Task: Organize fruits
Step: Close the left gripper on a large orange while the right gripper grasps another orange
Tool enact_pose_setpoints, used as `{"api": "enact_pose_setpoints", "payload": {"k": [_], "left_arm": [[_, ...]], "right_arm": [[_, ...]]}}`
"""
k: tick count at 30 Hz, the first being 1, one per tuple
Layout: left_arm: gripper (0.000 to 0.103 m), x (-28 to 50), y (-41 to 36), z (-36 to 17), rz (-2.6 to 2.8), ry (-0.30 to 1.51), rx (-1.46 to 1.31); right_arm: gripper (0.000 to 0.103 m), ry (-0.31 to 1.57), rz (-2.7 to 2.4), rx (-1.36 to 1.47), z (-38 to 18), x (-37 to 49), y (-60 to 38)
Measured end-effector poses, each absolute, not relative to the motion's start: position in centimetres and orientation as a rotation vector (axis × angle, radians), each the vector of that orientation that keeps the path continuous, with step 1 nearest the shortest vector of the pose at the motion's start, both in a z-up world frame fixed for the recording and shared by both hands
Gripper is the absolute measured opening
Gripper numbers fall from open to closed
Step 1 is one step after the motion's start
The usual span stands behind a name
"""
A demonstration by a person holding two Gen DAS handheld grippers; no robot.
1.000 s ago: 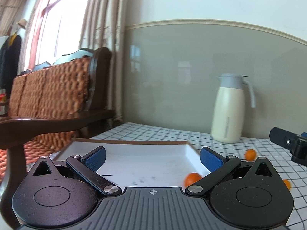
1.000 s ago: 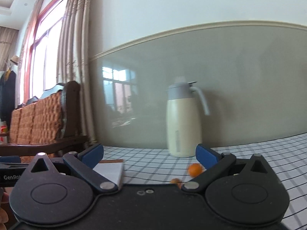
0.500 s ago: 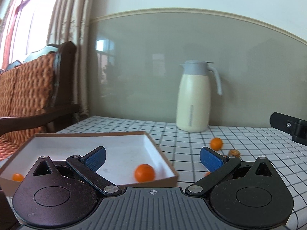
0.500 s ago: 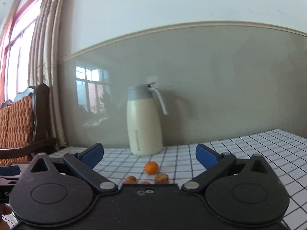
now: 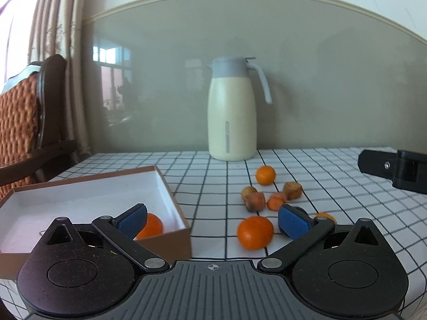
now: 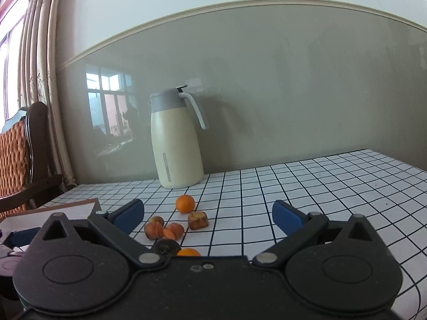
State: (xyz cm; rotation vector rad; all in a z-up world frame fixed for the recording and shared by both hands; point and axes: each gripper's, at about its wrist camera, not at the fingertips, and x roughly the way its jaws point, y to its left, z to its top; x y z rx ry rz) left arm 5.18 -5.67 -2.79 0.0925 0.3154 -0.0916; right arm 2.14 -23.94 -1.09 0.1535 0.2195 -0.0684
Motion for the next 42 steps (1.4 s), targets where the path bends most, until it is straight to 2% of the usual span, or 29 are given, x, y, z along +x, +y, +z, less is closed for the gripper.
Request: {"api": "enact_pose_setpoints", "payload": {"k": [18,19,21,24,28,30,33,41,42], "left_arm": [[0.103,6.4,-8.0,-3.6,-0.11,0.365,0.119],[0.102,6.4,-8.1,-3.6,-0.113,0.368,0.118],[0.09,6.7,-8.3,-3.8,-0.121,0.381,0.122],[0.089,7.1,-8.4,-4.0,-0.12,0.407,0.114],[0.087,7.4,-8.4,-4.1,-0.115,0.412,0.11],[0.081,7.7,-8.4,-4.3,-0.118,0.424,0.108],[0.079,8.1,-8.6,-4.5,-0.123,0.439,0.107],[0.073,8.7,-9.1,-4.9,-0.126,0.463,0.116],[0.072,8.8,-9.0,-4.9,-0.123,0.467,0.115]], "right_arm": [[0.095,0.296,-0.092,0.172,-1.7,2.4,-25.4],[0.095,0.3,-0.093,0.173,-1.8,2.4,-25.4],[0.094,0.305,-0.096,0.176,-1.8,2.6,-25.5],[0.093,0.316,-0.094,0.182,-2.0,2.8,-25.6],[0.087,0.338,-0.079,0.183,-2.2,3.3,-25.5],[0.085,0.353,-0.074,0.181,-2.4,3.5,-25.4],[0.081,0.377,-0.07,0.187,-2.7,4.0,-25.3],[0.07,0.454,-0.058,0.198,-3.4,5.4,-25.3],[0.065,0.462,-0.054,0.203,-3.5,5.6,-25.3]]}}
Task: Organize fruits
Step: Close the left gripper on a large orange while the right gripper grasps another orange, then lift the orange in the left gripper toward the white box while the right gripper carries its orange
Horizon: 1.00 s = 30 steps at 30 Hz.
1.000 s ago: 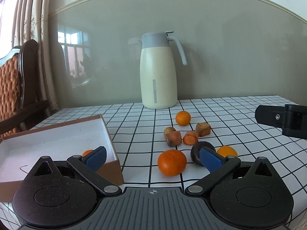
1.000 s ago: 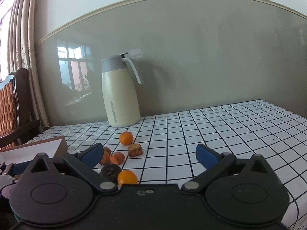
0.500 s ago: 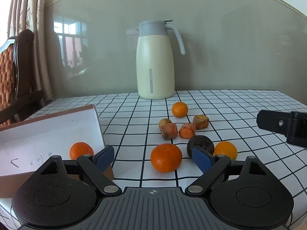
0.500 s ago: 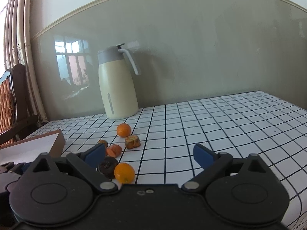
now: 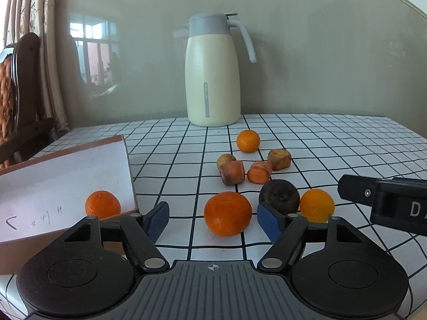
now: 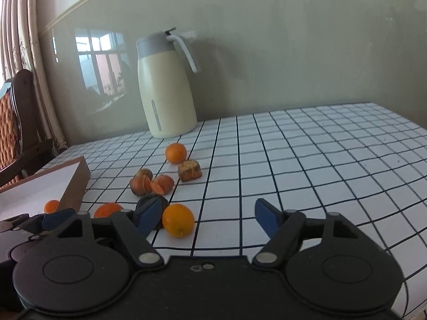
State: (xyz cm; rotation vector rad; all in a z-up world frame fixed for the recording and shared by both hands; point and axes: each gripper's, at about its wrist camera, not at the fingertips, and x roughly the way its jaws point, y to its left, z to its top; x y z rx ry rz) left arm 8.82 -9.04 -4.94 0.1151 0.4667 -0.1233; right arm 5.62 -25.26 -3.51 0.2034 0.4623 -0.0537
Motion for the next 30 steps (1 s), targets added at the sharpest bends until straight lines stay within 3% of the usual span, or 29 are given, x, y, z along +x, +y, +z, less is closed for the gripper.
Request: {"api": "enact_pose_setpoints", "payload": {"k": [8,13,15,21,25,30], "left_arm": [[0.067,9.5,-9.0,-5.2,-0.13,0.485,0.102],[0.049,9.5,-9.5,-5.3,-0.166,0.489,0.102],[0.044,9.6,-9.7,-5.4,-0.178,0.494,0.101],[0.044,10.0,-9.5,-5.6,-0.182,0.52,0.075],[0.044,10.1,-9.5,-5.8,-0.174,0.525,0.076],[0.044,10.5,-9.4,-6.1,-0.169,0.544,0.064]], "right_arm": [[0.059,0.507,-0.025,0.229,-4.1,6.7,-24.8],[0.042,0.542,-0.005,0.253,-4.4,7.6,-24.7],[0.041,0.554,-0.003,0.257,-4.5,8.0,-24.7],[0.037,0.586,0.022,0.274,-4.9,9.0,-24.1],[0.025,0.596,0.04,0.279,-4.9,9.5,-23.8],[0.025,0.593,0.039,0.25,-4.8,9.3,-23.5]]}}
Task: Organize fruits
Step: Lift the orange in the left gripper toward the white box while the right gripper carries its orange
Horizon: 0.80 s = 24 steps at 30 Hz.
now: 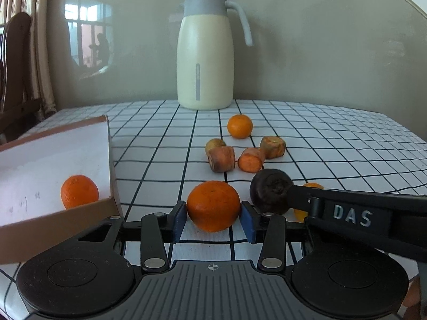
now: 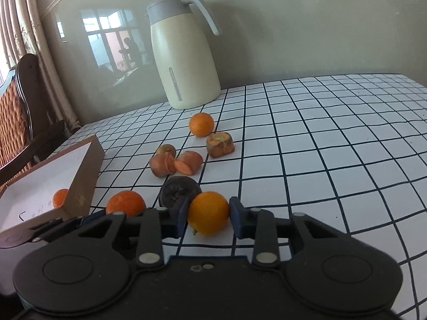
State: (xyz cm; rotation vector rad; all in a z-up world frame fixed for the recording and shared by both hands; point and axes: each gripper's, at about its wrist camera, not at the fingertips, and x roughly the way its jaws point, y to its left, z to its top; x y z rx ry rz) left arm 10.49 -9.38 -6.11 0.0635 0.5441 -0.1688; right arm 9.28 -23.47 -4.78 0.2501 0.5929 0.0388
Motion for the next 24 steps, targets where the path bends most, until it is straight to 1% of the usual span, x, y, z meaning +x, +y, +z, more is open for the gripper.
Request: {"api": "enact_pose_setpoints", "payload": {"k": [10,24], "left_arm": [[0.044,10.4,-9.9,-6.3,-0.158,0.524,0.094],[0.045,10.7,-10.3,-6.3,-0.173,0.51,0.125]], "right_arm": [[0.025,0.61,0.035,0.288,-5.0,9.2,-24.2],[0.024,0.589,-0.017,0.245,-4.6,8.5,-24.6]]}}
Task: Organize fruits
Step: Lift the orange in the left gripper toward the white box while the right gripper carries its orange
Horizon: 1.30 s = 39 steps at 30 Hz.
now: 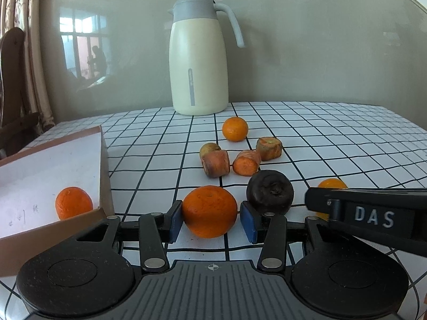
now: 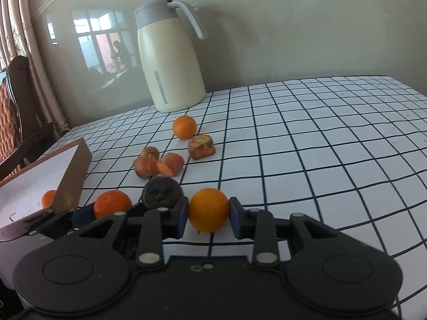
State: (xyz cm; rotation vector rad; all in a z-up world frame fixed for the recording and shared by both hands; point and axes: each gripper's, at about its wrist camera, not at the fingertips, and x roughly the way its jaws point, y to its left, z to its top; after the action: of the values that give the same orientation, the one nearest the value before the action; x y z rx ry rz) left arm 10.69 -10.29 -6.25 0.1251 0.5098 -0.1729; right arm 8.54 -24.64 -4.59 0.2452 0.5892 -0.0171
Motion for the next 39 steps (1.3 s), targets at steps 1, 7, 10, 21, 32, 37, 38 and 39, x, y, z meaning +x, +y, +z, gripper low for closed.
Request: {"api": "enact_pose_setpoints", "payload": {"k": [1,7,10,21,32,37,38,39], "left_arm": [[0.045,10.8,-10.3,-6.3,-0.174,0.512,0.121],[0.041,10.5,-10.0,-6.3,-0.172,0.51,0.096],[0.04,10.7,-9.4,-6.2,-0.18,0.524,0.051],[0.04,8.6,-8.3,-5.3,-0.214,0.5,0.059],[0.04,5.1,-3.6,-3.6,-0.209,0.475,0.071],[0.04,3.9,-1.2,-2.9,-0.177,0.455,0.07],[0.04,3.7,-0.6,-2.8,-0.166,0.45,0.07],[0.04,3.5,-0.1,-2.7,-0.157,0.446,0.067]], "right_arm": [[0.024,0.592,-0.018,0.251,-4.6,8.6,-24.8],[0.024,0.599,-0.019,0.255,-4.8,8.5,-24.8],[0.024,0.595,-0.019,0.227,-4.7,8.3,-24.5],[0.024,0.573,0.023,0.208,-3.8,6.6,-24.6],[0.024,0.564,0.158,0.169,-3.1,4.9,-22.4],[0.024,0.55,0.236,0.143,-2.7,4.6,-20.2],[0.024,0.544,0.253,0.14,-2.7,4.6,-19.7],[0.024,0.538,0.268,0.136,-2.6,4.6,-19.2]]}}
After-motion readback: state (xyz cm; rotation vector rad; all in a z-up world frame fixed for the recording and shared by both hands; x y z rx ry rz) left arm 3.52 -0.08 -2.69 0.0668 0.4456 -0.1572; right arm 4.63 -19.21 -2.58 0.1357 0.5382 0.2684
